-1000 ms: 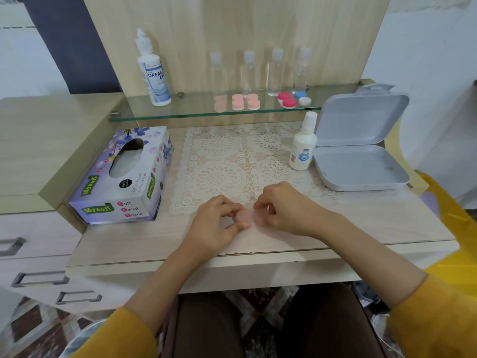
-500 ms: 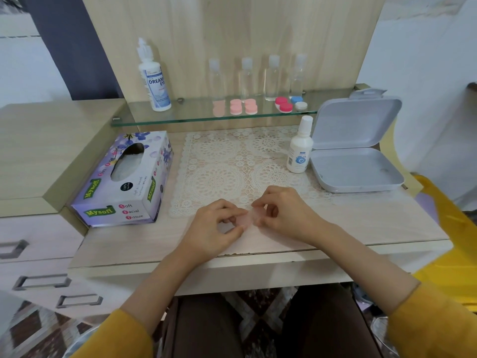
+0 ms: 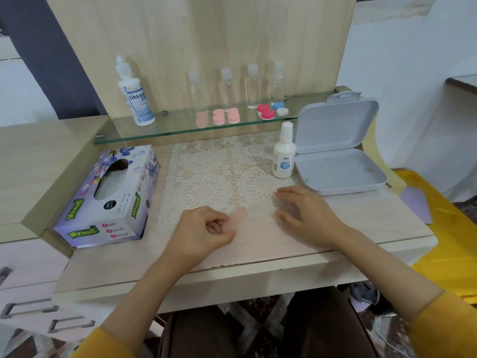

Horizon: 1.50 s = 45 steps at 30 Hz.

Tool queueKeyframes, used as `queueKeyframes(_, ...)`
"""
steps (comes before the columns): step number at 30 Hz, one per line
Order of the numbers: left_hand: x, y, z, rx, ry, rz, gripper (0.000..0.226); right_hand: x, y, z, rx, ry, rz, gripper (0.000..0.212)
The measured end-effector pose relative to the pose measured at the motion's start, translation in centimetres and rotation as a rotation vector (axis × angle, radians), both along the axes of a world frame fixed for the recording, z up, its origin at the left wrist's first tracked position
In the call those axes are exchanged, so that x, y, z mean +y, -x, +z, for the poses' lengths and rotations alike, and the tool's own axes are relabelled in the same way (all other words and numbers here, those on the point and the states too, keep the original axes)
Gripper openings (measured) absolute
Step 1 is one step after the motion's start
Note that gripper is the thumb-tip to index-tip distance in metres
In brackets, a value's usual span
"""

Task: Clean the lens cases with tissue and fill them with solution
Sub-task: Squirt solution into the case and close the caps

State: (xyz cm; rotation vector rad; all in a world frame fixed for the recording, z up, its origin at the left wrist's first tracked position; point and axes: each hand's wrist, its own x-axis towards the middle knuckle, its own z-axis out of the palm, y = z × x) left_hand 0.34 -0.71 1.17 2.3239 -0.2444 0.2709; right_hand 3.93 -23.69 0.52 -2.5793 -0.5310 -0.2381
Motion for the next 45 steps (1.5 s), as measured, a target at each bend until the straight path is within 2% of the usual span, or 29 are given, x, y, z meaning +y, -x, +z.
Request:
queueKeyframes(8, -1.5, -3.6, 4.3, -0.103, 0.027, 0.107, 0.006, -0.9, -0.1, -0.7, 0.011, 0.111, 0.064, 0.05)
queueKeyframes(13, -2.7, -8.4, 7.4, -0.148, -0.03, 0.164, 0.01, -0.9, -0.2, -1.1, -0.002, 0.102, 0.071, 0.063)
queueKeyframes(20, -4.4, -14.9, 10.4, -0.156, -0.18, 0.229, 0.017, -1.0, -0.7, -1.9, -0.031, 0.098, 0.067, 0.068)
queueKeyframes(28, -6.2, -19.0, 11.2, -0.106, -0.337, 0.258, 0.011, -1.1, -0.9, -2.5, -0.061, 0.12, 0.029, 0.051)
queueKeyframes(34, -7.1, -20.5, 11.1, -0.118, -0.465, 0.277, 0.02, -1.0, -1.0, -2.6, -0.109, 0.116, 0.02, 0.049)
queueKeyframes(36, -7.1, -20.8, 10.9, -0.104, -0.459, 0.275, 0.027, -1.0, -1.0, -2.6, -0.12, 0.115, 0.019, 0.048)
queueKeyframes(45, -7.0, -20.9, 10.7, -0.101, -0.441, 0.257, 0.028, -1.0, -1.1, -2.9, -0.124, 0.107, 0.01, 0.049)
